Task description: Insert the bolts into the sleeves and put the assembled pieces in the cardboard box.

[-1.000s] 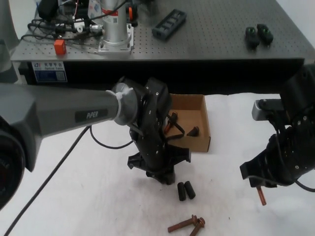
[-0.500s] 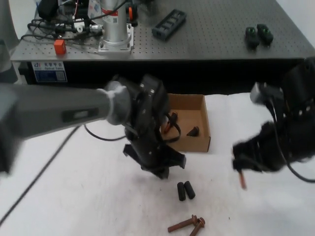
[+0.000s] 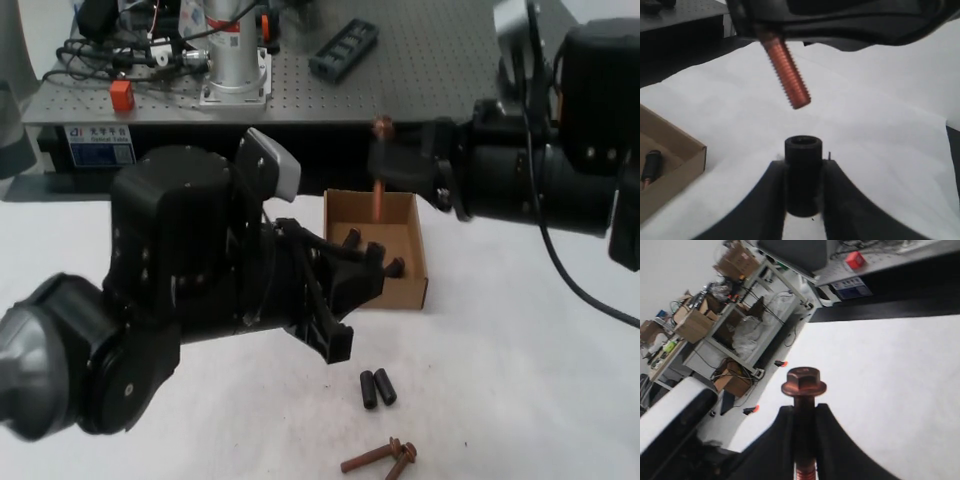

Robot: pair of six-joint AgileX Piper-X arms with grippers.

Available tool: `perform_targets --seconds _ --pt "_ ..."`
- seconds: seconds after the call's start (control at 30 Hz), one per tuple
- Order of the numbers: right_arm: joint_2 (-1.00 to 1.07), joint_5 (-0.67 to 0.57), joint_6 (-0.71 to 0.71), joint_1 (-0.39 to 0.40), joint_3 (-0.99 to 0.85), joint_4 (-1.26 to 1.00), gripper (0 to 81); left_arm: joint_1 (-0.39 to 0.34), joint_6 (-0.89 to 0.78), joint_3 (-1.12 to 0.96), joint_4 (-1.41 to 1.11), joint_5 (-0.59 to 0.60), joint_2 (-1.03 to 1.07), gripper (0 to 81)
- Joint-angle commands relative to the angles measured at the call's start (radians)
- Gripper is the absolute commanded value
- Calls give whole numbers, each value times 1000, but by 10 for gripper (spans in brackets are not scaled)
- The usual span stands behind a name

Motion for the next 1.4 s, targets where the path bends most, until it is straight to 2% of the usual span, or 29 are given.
perform_targets --seconds 0.0,0.53,0.87,1.23,1.3,1.37 --pt "-14 43 31 15 -3 -67 24 0 -19 8 -54 13 -14 7" --pt "-14 71 2 15 -3 -57 24 5 -191 8 -166 -64 -14 7" --pt "-14 75 -47 17 -3 -12 24 5 -219 8 -172 -69 -14 7" --pt "-14 -54 -129 17 -3 62 18 5 -242 8 -183 -116 -14 7" --pt "-14 -81 -170 17 -3 72 133 5 -242 8 -189 -123 -14 7" --pt "-19 -84 -173 17 -3 69 344 5 -232 8 -197 -123 -14 7"
